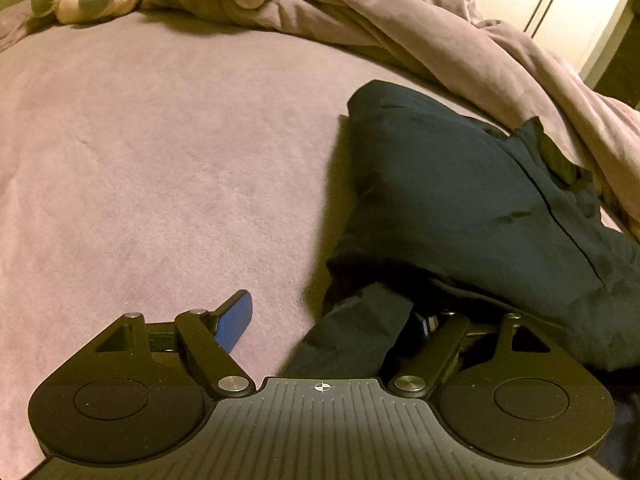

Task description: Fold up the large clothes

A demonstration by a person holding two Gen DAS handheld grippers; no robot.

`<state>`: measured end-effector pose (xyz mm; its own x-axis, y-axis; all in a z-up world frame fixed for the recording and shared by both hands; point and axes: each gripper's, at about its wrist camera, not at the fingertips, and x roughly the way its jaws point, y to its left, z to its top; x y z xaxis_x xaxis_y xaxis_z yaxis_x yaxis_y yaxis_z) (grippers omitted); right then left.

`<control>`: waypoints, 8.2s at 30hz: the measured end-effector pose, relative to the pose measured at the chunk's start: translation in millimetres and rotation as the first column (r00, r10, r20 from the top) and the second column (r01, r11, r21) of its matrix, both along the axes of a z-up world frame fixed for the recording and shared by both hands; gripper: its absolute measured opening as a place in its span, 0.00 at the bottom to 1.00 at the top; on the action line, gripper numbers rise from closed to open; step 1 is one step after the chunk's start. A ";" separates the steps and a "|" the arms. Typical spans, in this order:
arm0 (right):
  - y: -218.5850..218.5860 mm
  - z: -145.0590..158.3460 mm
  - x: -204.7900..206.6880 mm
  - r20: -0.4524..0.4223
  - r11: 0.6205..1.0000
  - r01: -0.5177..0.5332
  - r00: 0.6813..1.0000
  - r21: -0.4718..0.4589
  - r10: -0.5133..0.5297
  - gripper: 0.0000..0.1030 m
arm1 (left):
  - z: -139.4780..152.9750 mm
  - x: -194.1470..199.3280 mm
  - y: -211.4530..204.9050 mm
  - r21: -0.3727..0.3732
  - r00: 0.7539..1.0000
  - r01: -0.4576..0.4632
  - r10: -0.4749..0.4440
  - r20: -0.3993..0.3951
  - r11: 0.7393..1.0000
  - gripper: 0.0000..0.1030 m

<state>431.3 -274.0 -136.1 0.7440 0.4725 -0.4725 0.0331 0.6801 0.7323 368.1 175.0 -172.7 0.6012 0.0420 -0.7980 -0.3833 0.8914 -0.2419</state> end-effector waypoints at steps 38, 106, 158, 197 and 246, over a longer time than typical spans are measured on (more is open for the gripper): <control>13.4 -38.0 31.1 0.068 0.731 0.044 0.998 -0.681 0.004 0.28 | 18.9 39.0 -78.7 0.255 0.958 0.253 -0.278 0.065 0.933 0.90; -177.8 -68.4 -281.2 -0.337 0.975 -0.072 0.931 0.211 0.142 0.34 | 30.4 -269.8 32.6 -0.397 0.950 0.280 -0.312 -0.019 0.874 0.60; -117.4 20.9 13.9 -0.010 0.988 0.124 0.992 -0.094 -0.126 0.44 | 50.7 29.0 56.7 -0.503 0.989 0.087 -0.013 0.149 0.860 0.30; -58.0 8.8 46.1 0.088 0.869 0.016 0.996 -0.494 0.031 0.09 | 41.4 56.8 23.1 -0.128 0.946 0.298 -0.275 0.172 0.946 0.28; 104.7 -26.8 166.6 0.104 0.786 -0.045 0.985 -0.617 0.138 0.41 | 22.7 165.0 -91.1 0.392 0.957 0.136 -0.223 0.186 0.910 0.88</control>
